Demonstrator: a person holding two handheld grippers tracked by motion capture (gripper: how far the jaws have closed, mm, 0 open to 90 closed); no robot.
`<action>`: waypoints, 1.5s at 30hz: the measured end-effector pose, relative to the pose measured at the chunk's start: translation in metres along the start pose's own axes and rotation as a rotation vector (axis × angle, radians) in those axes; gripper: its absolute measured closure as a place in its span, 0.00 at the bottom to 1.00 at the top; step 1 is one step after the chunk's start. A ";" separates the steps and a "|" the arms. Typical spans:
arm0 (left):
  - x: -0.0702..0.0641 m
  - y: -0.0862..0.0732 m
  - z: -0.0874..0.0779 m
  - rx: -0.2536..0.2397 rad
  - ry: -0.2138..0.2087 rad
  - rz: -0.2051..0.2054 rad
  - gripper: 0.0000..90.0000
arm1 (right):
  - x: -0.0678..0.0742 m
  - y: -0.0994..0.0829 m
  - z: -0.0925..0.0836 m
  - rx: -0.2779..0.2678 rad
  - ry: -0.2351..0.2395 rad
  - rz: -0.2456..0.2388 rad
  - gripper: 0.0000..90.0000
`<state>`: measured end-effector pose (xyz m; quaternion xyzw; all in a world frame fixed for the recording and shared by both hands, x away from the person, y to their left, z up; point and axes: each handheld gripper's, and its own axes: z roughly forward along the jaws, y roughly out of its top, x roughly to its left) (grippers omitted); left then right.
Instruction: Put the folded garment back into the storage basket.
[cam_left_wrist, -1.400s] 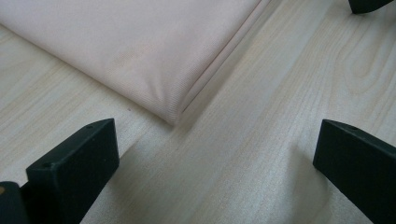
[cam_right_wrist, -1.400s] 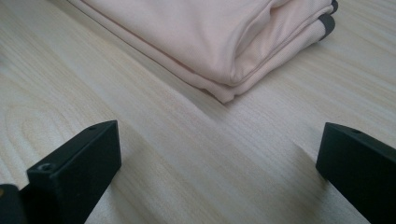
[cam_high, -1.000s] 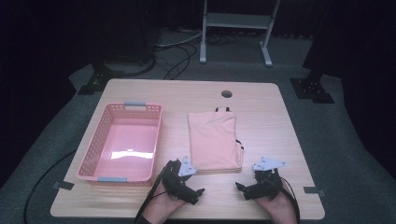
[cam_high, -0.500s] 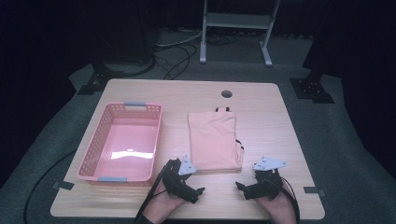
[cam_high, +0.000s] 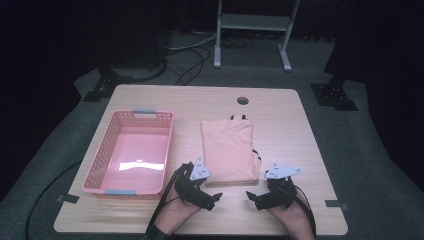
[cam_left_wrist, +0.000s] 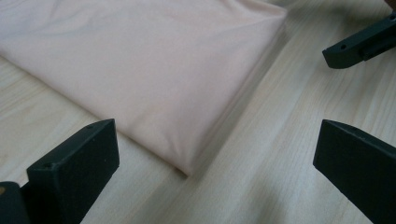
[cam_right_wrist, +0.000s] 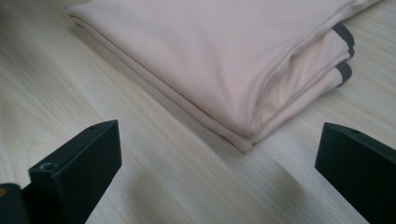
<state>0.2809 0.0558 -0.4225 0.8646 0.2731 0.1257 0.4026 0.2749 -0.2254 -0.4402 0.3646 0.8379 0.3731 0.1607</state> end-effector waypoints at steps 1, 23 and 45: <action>0.000 0.001 0.000 -0.004 0.000 -0.002 0.00 | 0.000 0.002 0.000 -0.004 0.003 -0.001 0.01; 0.000 0.004 0.013 0.010 -0.062 0.007 0.00 | 0.007 0.019 0.020 0.003 0.062 -0.003 0.01; 0.000 0.000 0.026 0.072 -0.119 0.004 0.00 | 0.003 0.017 0.024 0.028 0.096 0.009 0.04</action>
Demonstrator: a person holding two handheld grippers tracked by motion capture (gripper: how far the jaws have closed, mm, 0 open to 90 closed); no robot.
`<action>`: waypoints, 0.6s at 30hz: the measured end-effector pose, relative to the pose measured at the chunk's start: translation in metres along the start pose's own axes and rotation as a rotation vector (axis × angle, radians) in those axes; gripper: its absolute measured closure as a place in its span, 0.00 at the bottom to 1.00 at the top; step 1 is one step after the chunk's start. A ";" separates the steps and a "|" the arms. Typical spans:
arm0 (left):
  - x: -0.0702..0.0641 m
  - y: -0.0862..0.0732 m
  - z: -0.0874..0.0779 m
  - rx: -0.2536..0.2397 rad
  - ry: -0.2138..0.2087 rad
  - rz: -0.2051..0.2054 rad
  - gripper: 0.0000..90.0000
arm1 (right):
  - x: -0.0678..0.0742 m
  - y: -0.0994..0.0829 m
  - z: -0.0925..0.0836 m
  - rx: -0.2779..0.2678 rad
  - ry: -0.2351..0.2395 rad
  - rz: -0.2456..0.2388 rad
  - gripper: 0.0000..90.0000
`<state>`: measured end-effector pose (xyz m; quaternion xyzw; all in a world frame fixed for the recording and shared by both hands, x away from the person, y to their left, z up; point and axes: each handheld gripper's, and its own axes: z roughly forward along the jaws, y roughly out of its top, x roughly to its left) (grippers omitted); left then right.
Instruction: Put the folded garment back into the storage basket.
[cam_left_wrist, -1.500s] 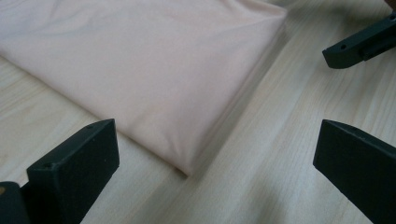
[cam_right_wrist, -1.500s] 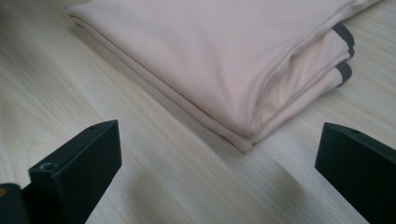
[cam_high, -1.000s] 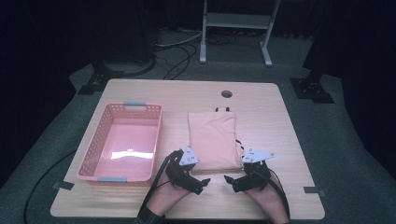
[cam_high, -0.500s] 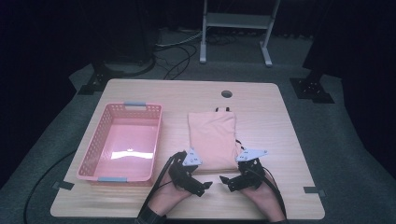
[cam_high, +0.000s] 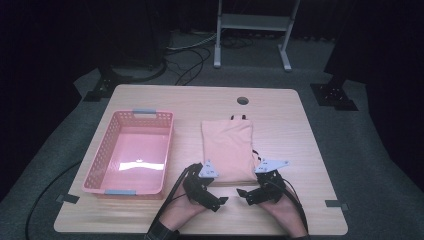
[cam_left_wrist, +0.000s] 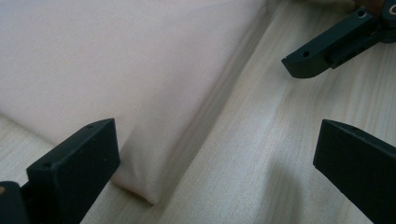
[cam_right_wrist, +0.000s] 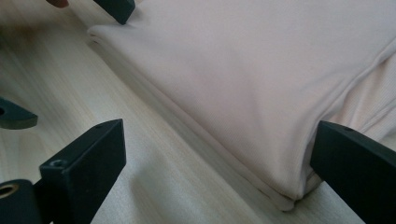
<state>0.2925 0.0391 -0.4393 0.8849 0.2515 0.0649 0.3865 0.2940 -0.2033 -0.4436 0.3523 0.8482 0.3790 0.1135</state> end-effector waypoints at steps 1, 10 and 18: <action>0.000 0.000 0.000 0.000 0.000 0.000 0.00 | 0.000 0.000 0.000 0.000 0.004 0.004 0.04; -0.001 -0.001 -0.002 0.007 -0.008 -0.007 0.00 | 0.002 -0.002 -0.002 0.007 0.011 -0.002 0.04; -0.003 -0.003 -0.004 0.007 -0.016 -0.003 0.00 | 0.005 -0.005 -0.005 0.007 0.011 -0.015 0.04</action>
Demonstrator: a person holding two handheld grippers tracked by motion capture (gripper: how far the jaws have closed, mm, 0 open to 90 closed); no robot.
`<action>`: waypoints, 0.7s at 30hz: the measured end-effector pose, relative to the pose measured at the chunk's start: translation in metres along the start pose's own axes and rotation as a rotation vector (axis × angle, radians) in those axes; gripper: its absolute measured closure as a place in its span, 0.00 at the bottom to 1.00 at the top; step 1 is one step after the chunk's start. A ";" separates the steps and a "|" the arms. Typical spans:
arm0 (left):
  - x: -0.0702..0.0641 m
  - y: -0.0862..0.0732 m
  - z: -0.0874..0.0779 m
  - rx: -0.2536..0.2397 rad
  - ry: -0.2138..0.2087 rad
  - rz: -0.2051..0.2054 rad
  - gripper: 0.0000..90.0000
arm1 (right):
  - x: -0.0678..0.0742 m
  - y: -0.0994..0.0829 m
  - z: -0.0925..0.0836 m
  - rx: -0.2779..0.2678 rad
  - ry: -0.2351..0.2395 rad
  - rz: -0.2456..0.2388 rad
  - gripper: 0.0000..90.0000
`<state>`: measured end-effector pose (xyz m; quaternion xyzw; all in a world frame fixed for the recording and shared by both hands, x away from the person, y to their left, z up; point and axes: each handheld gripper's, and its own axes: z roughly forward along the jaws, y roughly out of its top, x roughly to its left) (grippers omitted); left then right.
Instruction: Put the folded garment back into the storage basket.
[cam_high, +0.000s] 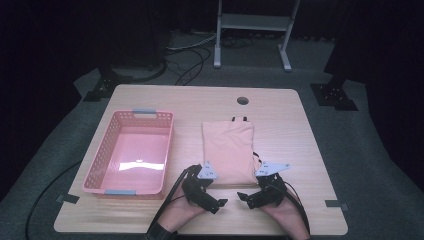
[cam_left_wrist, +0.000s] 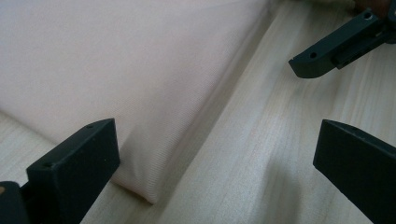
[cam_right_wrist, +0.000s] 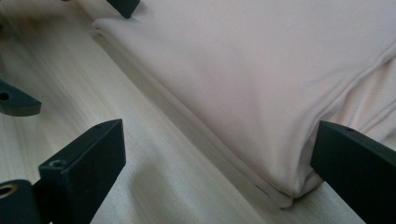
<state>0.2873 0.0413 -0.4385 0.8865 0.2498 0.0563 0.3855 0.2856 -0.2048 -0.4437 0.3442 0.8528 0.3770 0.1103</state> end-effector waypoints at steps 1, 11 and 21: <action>-0.001 0.000 0.000 0.000 -0.001 -0.001 0.00 | 0.001 -0.001 -0.001 0.001 0.000 0.001 0.04; -0.006 -0.002 0.000 0.001 0.000 0.012 0.00 | 0.004 -0.005 -0.004 -0.002 -0.001 -0.003 0.04; -0.013 -0.004 0.000 0.000 -0.001 0.023 0.00 | 0.008 -0.010 -0.009 -0.002 -0.002 -0.005 0.04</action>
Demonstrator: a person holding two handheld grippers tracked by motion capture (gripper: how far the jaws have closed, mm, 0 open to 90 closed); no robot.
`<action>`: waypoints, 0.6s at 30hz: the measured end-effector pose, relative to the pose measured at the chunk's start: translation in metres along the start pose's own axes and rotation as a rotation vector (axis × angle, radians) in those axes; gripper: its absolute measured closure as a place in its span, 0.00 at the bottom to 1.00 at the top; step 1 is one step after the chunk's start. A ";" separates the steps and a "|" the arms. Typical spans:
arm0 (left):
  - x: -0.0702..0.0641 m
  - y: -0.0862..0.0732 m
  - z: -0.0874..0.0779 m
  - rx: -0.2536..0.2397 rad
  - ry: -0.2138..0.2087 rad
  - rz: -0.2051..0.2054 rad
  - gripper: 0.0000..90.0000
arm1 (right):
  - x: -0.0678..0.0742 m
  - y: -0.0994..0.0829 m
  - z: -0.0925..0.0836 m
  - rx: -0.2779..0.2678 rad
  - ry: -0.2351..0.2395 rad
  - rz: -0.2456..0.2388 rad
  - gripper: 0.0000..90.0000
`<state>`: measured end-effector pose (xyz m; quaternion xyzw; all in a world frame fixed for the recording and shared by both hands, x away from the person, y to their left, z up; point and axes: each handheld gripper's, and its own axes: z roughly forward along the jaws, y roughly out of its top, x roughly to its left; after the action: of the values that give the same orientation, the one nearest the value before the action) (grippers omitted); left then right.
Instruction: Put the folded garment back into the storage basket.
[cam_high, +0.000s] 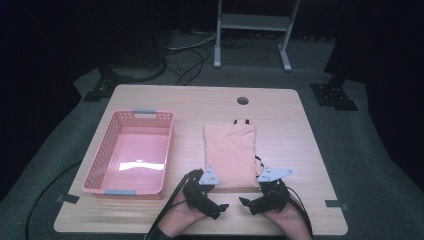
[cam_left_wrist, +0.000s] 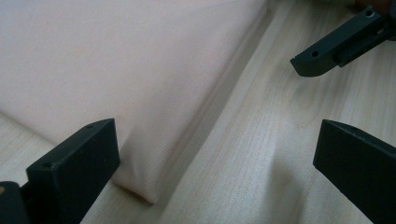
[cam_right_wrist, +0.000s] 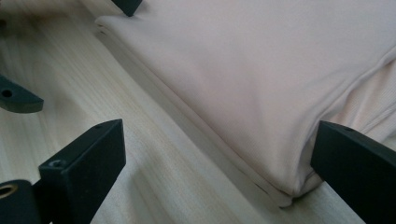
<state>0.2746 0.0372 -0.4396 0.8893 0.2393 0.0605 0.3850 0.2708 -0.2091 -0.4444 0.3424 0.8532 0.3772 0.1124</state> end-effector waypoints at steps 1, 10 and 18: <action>-0.001 0.000 0.000 0.001 0.002 0.002 0.00 | 0.000 0.000 0.000 -0.001 -0.001 -0.003 0.04; -0.007 -0.001 0.000 0.002 0.004 0.012 0.00 | 0.003 -0.005 -0.004 -0.002 -0.001 -0.001 0.04; -0.010 -0.002 0.000 0.000 0.001 0.012 0.00 | 0.006 -0.007 -0.007 -0.001 -0.001 -0.001 0.04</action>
<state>0.2647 0.0339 -0.4401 0.8907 0.2342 0.0631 0.3846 0.2599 -0.2124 -0.4447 0.3422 0.8529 0.3775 0.1133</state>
